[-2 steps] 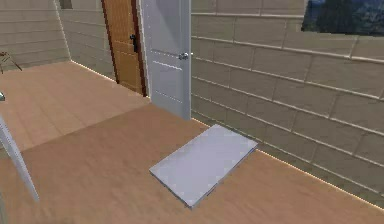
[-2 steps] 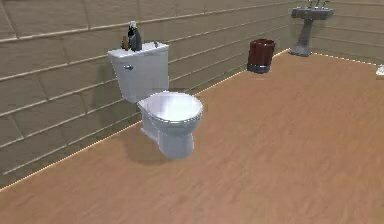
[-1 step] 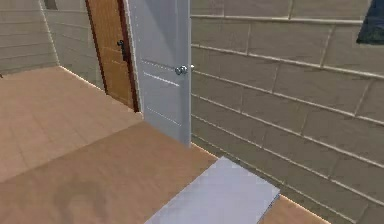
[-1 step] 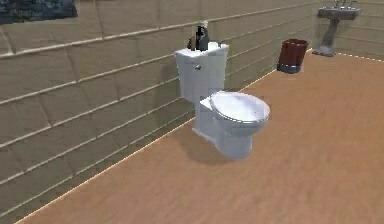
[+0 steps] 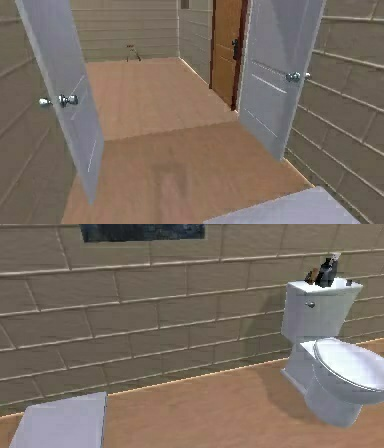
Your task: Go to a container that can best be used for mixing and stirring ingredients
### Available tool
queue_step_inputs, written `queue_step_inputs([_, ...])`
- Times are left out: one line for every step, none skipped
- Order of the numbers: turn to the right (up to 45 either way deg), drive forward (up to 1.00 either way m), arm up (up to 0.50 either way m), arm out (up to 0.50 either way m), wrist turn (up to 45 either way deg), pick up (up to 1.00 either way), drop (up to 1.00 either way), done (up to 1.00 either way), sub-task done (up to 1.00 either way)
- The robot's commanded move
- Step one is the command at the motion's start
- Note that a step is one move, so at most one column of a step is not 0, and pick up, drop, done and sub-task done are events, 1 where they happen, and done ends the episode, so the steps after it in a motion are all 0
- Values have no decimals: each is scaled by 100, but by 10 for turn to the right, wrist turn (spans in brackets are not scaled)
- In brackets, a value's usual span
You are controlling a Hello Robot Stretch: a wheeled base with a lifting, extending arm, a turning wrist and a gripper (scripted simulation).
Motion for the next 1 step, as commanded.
queue_step_inputs([0,100,0,0,0,0,0,0,0])
